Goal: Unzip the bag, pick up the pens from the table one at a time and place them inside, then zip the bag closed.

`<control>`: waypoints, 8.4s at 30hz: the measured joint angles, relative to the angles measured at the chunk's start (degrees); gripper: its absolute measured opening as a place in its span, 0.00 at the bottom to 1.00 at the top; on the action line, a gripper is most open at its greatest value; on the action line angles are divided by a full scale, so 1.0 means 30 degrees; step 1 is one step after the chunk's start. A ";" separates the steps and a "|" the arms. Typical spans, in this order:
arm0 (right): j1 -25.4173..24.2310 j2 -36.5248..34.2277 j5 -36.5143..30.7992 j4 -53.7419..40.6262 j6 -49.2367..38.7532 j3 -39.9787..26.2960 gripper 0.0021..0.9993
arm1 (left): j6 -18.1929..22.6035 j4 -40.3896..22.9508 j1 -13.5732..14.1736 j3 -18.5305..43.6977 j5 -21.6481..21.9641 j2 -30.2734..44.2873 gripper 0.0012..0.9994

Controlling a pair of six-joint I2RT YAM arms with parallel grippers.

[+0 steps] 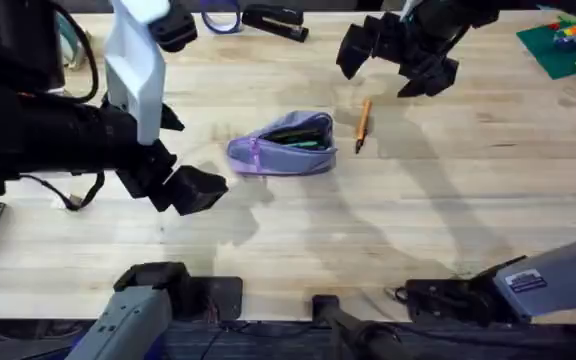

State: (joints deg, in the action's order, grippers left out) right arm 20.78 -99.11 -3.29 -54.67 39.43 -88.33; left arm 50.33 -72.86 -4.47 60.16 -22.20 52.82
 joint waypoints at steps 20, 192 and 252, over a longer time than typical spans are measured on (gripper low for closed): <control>-0.0007 -0.0749 -0.1346 0.0640 0.2734 0.0000 1.00 | 0.0000 0.0000 0.0000 0.0000 0.0000 0.0000 0.99; 0.3789 -0.8918 1.1985 -0.6067 -3.6653 -0.6579 0.03 | -0.0004 -0.0007 0.0000 0.0000 0.0000 0.0000 0.99; 0.3548 0.0204 1.0481 -0.7252 -2.9635 -0.6273 1.00 | 0.0095 0.0073 0.0000 0.0000 0.0695 0.0000 0.99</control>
State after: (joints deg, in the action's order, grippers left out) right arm 31.42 -98.50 28.15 -76.43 -49.47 -107.15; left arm 50.61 -72.64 -4.47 60.16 -20.11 52.82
